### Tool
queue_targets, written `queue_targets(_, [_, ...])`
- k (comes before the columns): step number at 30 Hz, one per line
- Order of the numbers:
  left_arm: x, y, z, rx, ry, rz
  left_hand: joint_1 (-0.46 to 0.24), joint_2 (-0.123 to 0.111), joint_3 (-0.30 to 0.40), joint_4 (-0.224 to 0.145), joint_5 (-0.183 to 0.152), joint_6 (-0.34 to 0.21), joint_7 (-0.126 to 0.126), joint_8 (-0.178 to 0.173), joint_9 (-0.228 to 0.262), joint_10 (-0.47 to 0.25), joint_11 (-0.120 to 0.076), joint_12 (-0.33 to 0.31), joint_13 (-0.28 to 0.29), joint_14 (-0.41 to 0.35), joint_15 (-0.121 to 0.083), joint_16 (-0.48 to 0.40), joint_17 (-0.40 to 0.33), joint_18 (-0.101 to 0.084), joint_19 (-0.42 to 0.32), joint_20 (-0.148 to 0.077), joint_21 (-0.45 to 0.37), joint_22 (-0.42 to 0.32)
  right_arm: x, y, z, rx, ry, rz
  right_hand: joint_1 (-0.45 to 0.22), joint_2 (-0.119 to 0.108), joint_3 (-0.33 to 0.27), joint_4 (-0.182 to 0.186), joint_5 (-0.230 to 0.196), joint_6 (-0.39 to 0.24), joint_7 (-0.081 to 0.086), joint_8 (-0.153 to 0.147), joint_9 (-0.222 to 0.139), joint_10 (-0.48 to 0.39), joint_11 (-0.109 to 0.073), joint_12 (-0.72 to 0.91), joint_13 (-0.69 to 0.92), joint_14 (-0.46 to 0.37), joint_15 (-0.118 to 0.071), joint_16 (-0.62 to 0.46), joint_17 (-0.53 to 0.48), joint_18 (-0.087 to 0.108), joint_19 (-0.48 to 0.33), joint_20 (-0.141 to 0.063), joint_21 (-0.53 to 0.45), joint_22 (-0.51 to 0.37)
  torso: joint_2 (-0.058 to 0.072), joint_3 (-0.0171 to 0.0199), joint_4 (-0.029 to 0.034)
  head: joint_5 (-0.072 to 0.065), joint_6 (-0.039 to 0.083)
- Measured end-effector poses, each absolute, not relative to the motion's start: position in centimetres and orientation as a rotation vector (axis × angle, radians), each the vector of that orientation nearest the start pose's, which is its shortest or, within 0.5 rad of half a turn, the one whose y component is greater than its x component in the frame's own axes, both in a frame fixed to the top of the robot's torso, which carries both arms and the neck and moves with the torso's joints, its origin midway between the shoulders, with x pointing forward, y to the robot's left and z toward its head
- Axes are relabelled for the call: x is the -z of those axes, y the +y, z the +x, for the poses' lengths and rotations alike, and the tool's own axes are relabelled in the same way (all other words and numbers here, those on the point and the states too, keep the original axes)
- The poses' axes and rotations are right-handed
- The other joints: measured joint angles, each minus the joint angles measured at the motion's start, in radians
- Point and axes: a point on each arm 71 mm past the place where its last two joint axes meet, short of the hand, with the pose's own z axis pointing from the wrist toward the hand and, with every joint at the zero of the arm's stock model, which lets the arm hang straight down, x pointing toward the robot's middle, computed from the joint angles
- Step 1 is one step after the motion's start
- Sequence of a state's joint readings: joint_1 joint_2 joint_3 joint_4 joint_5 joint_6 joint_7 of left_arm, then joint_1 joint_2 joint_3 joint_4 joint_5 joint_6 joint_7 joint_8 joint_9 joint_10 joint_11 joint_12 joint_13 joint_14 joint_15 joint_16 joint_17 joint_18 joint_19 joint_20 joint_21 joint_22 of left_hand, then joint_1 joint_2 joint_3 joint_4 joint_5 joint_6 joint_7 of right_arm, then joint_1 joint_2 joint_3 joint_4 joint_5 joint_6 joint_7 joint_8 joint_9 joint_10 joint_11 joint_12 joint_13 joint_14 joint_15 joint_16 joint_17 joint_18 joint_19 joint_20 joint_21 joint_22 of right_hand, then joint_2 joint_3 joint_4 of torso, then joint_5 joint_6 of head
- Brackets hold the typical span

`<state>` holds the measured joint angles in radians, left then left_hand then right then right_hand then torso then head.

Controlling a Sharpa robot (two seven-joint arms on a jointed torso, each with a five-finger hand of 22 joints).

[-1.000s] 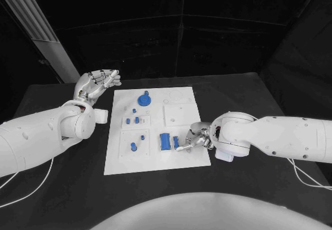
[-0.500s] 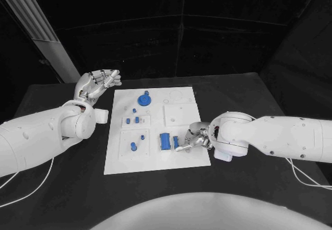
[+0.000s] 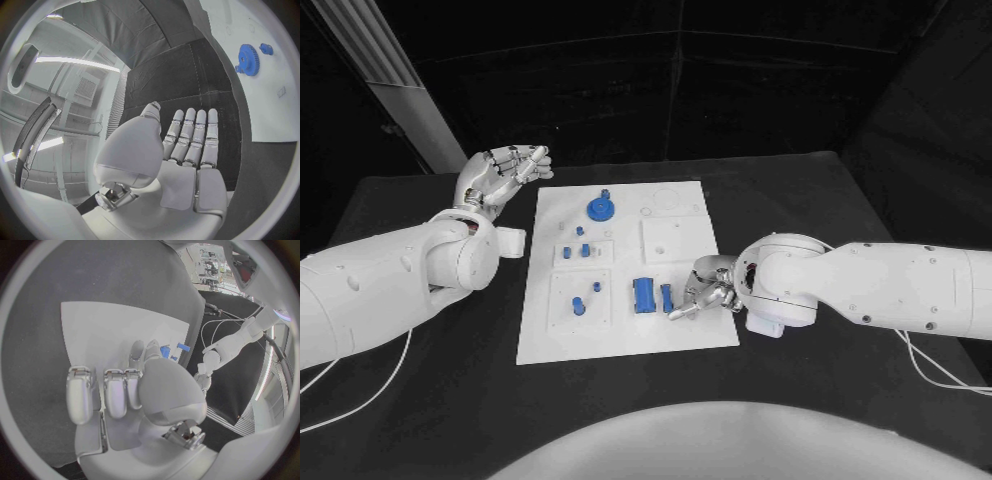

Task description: Assemble the parts on the task board

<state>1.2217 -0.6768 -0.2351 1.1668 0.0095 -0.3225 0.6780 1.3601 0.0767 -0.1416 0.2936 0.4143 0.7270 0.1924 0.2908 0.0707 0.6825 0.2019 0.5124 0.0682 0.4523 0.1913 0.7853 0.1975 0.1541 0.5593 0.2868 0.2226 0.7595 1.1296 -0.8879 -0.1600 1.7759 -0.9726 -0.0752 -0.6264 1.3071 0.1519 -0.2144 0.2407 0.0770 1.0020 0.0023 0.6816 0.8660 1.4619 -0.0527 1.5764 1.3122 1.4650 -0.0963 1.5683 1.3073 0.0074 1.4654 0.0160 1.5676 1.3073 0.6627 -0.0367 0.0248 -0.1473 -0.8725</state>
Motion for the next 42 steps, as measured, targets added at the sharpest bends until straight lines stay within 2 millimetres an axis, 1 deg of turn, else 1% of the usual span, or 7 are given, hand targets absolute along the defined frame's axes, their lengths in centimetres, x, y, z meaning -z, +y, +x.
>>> queue_targets(6, [23.10,23.90,52.88,1.397,1.274,-0.931,0.000,0.000,0.000,0.000,0.000,0.000,0.000,0.000,0.000,0.000,0.000,0.000,0.000,0.000,0.000,0.001,0.000,0.000,0.000,0.000,0.000,0.000,27.29,-17.85,38.55,-0.481,2.458,0.315,0.000,0.000,0.000,0.000,0.000,0.000,0.000,0.000,0.001,0.000,0.000,0.001,0.000,0.000,0.000,0.000,0.000,0.000,0.000,0.000,0.000,0.000,0.000,0.0000,-0.0002,-0.001,0.000])
queue_targets(10, [23.10,23.89,52.88,1.397,1.274,-0.931,0.000,0.000,-0.003,-0.003,0.000,0.000,0.000,0.000,0.000,0.000,0.000,0.006,0.000,0.000,0.000,0.005,-0.003,0.000,0.000,0.000,0.000,0.000,27.25,-17.87,38.49,-0.484,2.458,0.314,0.023,-0.013,-0.014,-0.008,-0.013,0.000,0.000,-0.005,0.007,0.000,0.000,-0.002,0.000,0.000,0.000,0.000,0.000,0.000,0.000,0.000,0.000,0.000,0.000,0.0000,-0.0003,-0.001,0.000])
queue_targets(15, [23.11,23.91,52.89,1.397,1.274,-0.931,0.000,0.000,-0.003,-0.003,0.000,0.000,0.000,0.000,0.000,0.000,0.000,0.006,0.000,0.000,0.000,0.005,-0.003,0.000,0.000,0.000,0.000,0.000,27.20,-17.97,38.43,-0.491,2.455,0.314,0.031,-0.022,-0.051,0.004,-0.024,0.004,-0.004,-0.005,0.014,0.000,0.000,-0.003,0.000,0.000,0.000,0.000,0.000,0.000,0.000,0.000,0.000,0.000,0.000,0.0000,-0.0004,-0.002,0.000])
queue_targets(19, [23.11,23.91,52.89,1.397,1.274,-0.931,0.000,0.000,-0.003,-0.003,0.000,0.000,0.000,0.000,0.000,0.000,0.000,0.006,0.000,0.000,0.000,0.005,-0.003,0.000,0.000,0.000,0.000,0.000,27.15,-17.95,38.43,-0.500,2.449,0.314,0.000,-0.052,-0.076,0.023,-0.024,0.009,-0.003,-0.005,0.018,0.001,-0.001,-0.013,-0.010,0.000,0.000,0.000,0.000,0.000,0.000,0.000,0.000,0.000,0.000,0.0000,-0.0008,-0.003,0.000])
queue_targets(22, [23.12,23.92,52.89,1.397,1.274,-0.931,0.000,0.000,-0.003,-0.003,0.000,0.000,0.000,0.000,0.000,0.000,0.000,0.006,0.000,0.000,0.000,0.005,-0.003,0.000,0.000,0.000,0.000,0.000,27.11,-17.92,38.46,-0.508,2.442,0.317,-0.017,-0.058,-0.087,0.034,-0.024,0.011,-0.004,-0.010,0.020,0.003,-0.003,-0.011,-0.010,0.000,0.000,0.000,0.000,0.000,0.000,0.000,0.000,0.000,0.000,0.0000,-0.0008,-0.003,0.000])
queue_targets(36, [23.15,23.92,52.88,1.397,1.275,-0.932,0.000,0.000,-0.003,-0.003,0.000,0.000,0.000,0.000,0.000,0.000,0.000,0.006,-0.001,0.000,0.000,0.005,-0.004,0.000,0.000,0.000,0.000,-0.001,26.98,-17.92,38.76,-0.526,2.402,0.346,-0.050,-0.037,-0.096,0.043,-0.024,0.014,-0.008,-0.012,0.024,0.005,-0.005,-0.008,-0.002,0.004,-0.004,0.000,0.000,0.000,0.000,0.000,0.000,0.000,0.000,-0.0002,-0.0004,-0.005,0.000])
queue_targets(42, [23.15,23.90,52.87,1.398,1.275,-0.932,0.000,0.000,-0.003,-0.003,0.000,0.000,0.000,0.000,0.000,0.000,0.000,0.006,-0.001,0.000,0.000,0.005,-0.004,0.000,0.000,0.000,0.000,-0.001,26.99,-17.93,38.87,-0.525,2.393,0.353,-0.045,-0.013,-0.096,0.043,-0.024,0.018,-0.011,-0.015,0.027,0.005,-0.005,0.001,-0.001,0.004,-0.004,0.000,0.000,0.000,0.004,-0.004,0.000,0.000,0.000,-0.0002,-0.0002,-0.005,0.000])
